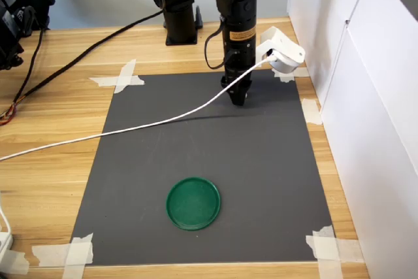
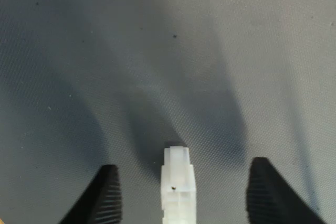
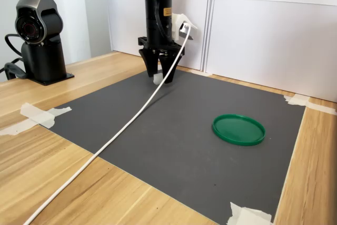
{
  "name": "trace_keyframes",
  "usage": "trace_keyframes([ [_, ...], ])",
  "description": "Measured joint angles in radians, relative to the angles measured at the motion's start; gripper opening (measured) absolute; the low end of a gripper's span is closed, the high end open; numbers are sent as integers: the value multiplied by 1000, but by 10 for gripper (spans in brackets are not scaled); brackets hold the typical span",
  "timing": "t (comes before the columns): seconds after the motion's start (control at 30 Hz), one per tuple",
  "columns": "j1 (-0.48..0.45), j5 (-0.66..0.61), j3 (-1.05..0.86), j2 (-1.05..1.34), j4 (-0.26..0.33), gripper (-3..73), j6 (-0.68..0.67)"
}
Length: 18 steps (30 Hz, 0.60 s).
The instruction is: Grasp a white terminal and put it in the green lid.
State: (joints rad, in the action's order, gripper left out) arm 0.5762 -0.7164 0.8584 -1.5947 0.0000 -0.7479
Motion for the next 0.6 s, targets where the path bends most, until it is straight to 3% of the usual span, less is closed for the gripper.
trace_keyframes([
  [0.3,0,0,0,0,0,325,31],
  [0.6,0,0,0,-1,0,304,47],
])
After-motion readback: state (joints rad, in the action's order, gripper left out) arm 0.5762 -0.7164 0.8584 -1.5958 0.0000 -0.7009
